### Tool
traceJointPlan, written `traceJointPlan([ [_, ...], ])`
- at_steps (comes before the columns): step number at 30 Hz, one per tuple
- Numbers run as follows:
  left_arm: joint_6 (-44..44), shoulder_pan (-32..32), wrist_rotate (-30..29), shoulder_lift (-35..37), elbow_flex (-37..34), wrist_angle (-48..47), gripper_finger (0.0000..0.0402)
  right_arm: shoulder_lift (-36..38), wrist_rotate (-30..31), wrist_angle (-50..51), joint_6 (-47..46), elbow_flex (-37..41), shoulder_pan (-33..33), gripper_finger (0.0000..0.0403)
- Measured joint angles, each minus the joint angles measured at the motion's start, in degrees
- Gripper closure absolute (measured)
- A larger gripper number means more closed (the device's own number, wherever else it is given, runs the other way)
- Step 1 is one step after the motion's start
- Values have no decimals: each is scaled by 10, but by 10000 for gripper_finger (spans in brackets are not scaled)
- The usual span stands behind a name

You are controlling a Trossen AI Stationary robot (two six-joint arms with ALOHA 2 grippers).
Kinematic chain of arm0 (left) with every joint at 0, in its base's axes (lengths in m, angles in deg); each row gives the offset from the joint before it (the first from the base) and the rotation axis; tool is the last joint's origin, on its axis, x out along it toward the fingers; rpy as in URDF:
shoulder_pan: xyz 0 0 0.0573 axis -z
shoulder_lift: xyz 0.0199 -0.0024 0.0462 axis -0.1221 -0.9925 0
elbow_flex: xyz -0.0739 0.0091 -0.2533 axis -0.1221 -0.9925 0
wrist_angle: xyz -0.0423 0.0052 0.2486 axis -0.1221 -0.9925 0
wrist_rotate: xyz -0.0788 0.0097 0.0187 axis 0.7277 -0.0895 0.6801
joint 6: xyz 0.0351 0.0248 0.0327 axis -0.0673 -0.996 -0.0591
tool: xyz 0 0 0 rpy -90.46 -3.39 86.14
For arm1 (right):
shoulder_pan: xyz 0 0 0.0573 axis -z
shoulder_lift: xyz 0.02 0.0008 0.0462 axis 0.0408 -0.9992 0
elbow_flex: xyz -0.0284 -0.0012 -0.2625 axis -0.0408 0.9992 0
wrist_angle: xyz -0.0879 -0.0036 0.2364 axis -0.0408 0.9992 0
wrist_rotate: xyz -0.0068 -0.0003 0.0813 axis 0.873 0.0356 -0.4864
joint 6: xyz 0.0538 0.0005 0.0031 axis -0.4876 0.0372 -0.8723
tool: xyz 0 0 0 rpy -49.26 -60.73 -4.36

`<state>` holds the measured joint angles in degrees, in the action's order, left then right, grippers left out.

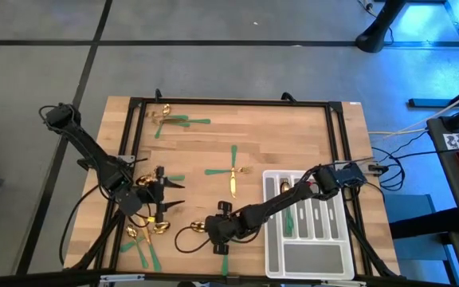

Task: Sort silverware
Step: Put the bottom right green spoon into the silverware rack

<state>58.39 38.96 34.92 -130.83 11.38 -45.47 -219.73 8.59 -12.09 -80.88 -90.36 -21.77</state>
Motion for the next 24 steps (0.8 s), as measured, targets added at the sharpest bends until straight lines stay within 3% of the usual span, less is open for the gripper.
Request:
traceJointPlan([
  [5,0,5,-17,-2,0,-2,190,0,-10,-5,5,5,11,389],
  [11,-18,43,-128,-17,0,-5,190,-1,-19,-48,34,9,34,377],
  [15,-29,63,-146,-17,0,-5,190,11,14,-67,77,11,56,394],
  [24,-46,97,-201,-15,0,-9,190,56,78,-78,129,10,77,389],
])
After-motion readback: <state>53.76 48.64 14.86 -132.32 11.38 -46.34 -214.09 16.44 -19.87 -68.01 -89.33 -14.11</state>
